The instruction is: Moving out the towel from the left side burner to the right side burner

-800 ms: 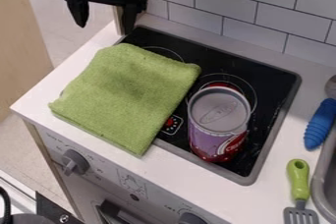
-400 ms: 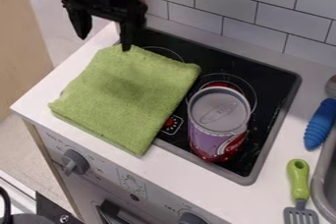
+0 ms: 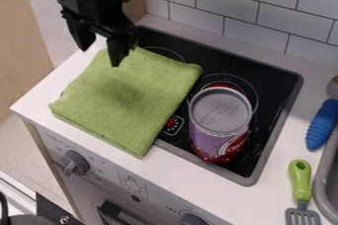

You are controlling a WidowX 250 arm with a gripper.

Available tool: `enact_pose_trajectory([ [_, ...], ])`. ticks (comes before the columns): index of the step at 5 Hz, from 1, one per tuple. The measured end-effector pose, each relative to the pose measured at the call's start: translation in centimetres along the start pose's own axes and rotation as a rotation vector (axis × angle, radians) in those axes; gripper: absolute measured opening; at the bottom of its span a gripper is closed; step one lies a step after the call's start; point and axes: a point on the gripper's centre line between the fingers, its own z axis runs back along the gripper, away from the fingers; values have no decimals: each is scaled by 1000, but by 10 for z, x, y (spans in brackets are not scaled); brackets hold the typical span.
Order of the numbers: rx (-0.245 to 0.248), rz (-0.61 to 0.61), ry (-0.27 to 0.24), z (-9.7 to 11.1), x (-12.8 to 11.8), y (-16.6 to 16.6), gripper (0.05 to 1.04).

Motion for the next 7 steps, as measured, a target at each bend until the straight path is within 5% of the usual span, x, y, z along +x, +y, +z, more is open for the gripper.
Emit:
enact_pose_trajectory([
  [1,-57,-83,50,-6,-10,-6,388],
  [2,-59,-113,38,-19,-20,-12,166],
  [3,-42,-136,58,-31,-25,-15,55],
  [5,-84,-153,45,-46,-15,-26,52],
  [6,-124,-161,-34,-44,1,-27,52],
  [7,-101,-176,-49,-52,6,-27,52],
])
